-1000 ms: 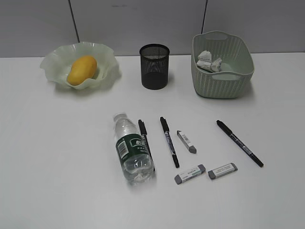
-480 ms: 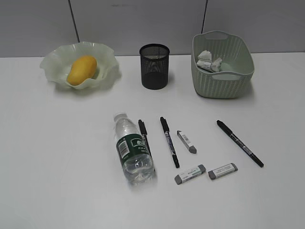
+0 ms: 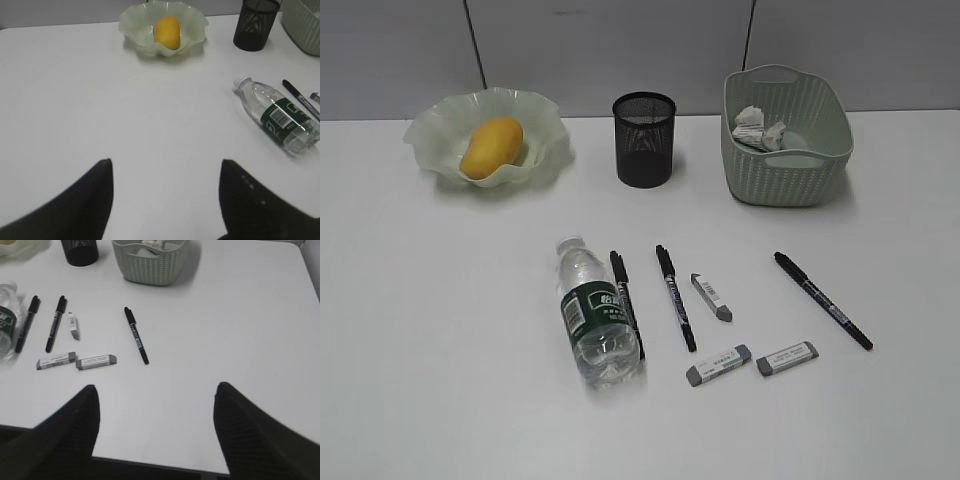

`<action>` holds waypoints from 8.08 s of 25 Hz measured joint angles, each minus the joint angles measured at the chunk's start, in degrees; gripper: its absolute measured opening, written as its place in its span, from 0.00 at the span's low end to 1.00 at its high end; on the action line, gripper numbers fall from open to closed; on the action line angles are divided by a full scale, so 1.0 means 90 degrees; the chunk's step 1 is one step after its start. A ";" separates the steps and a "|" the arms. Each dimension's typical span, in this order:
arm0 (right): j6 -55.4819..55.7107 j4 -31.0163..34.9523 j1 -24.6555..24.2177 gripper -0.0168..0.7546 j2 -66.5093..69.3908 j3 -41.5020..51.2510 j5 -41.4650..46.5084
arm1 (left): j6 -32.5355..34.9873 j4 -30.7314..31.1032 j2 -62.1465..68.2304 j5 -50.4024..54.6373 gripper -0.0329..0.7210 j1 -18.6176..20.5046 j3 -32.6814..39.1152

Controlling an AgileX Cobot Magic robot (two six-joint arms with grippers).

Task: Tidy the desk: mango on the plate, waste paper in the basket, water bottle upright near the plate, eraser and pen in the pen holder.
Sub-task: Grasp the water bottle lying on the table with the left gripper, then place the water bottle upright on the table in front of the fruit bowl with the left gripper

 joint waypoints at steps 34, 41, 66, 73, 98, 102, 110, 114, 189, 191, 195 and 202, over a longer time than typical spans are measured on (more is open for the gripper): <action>0.0007 0.0004 -0.0367 0.75 0.0000 0.0000 0.0000 | -0.0821 -0.0791 0.7794 -0.1033 0.66 -0.0783 -0.3131; 0.0007 0.0004 -0.0367 0.75 0.0000 0.0000 0.0000 | -0.2300 0.0069 0.9139 -0.1130 0.66 -0.2550 -0.4115; 0.0044 0.0004 -0.0367 0.75 0.0000 0.0000 0.0000 | -0.3848 -0.0269 1.2057 -0.0774 0.93 -0.3860 -0.5575; 0.0044 0.0004 -0.0367 0.75 0.0000 0.0000 0.0000 | -0.3974 -0.0256 1.2689 -0.0830 0.93 -0.3860 -0.5593; 0.0044 0.0004 -0.0367 0.75 0.0000 0.0000 0.0000 | -0.4327 -0.0060 1.3287 -0.1755 0.83 -0.3736 -0.5611; 0.0044 0.0004 -0.0367 0.75 0.0000 0.0000 -0.0006 | -0.4327 0.0106 1.3287 -0.1762 0.80 -0.3736 -0.5611; 0.0044 0.0004 -0.0367 0.75 0.0000 0.0000 -0.0001 | -0.4327 0.0274 1.3287 -0.1787 0.66 -0.3736 -0.5615; 0.0044 0.0004 -0.0367 0.75 0.0000 0.0000 -0.0001 | -0.4327 0.0296 1.3287 -0.1724 0.66 -0.3736 -0.5618; 0.0044 0.0004 -0.0367 0.75 0.0000 0.0000 -0.0001 | -0.0562 0.1100 1.2576 -1.4348 0.65 -0.0860 0.0012; 0.0044 0.0004 -0.0367 0.75 0.0000 0.0000 -0.0001 | -0.0562 0.1100 1.2684 -1.4502 0.65 -0.0860 -0.0027; 0.0044 0.0004 -0.0367 0.75 0.0000 0.0000 -0.0001 | -0.0555 0.1168 1.2751 -1.4610 0.65 -0.0860 -0.0047; 0.0044 0.0004 -0.0367 0.75 0.0000 0.0000 -0.0001 | -0.0535 0.1550 1.2757 -1.4623 0.74 -0.0860 -0.0047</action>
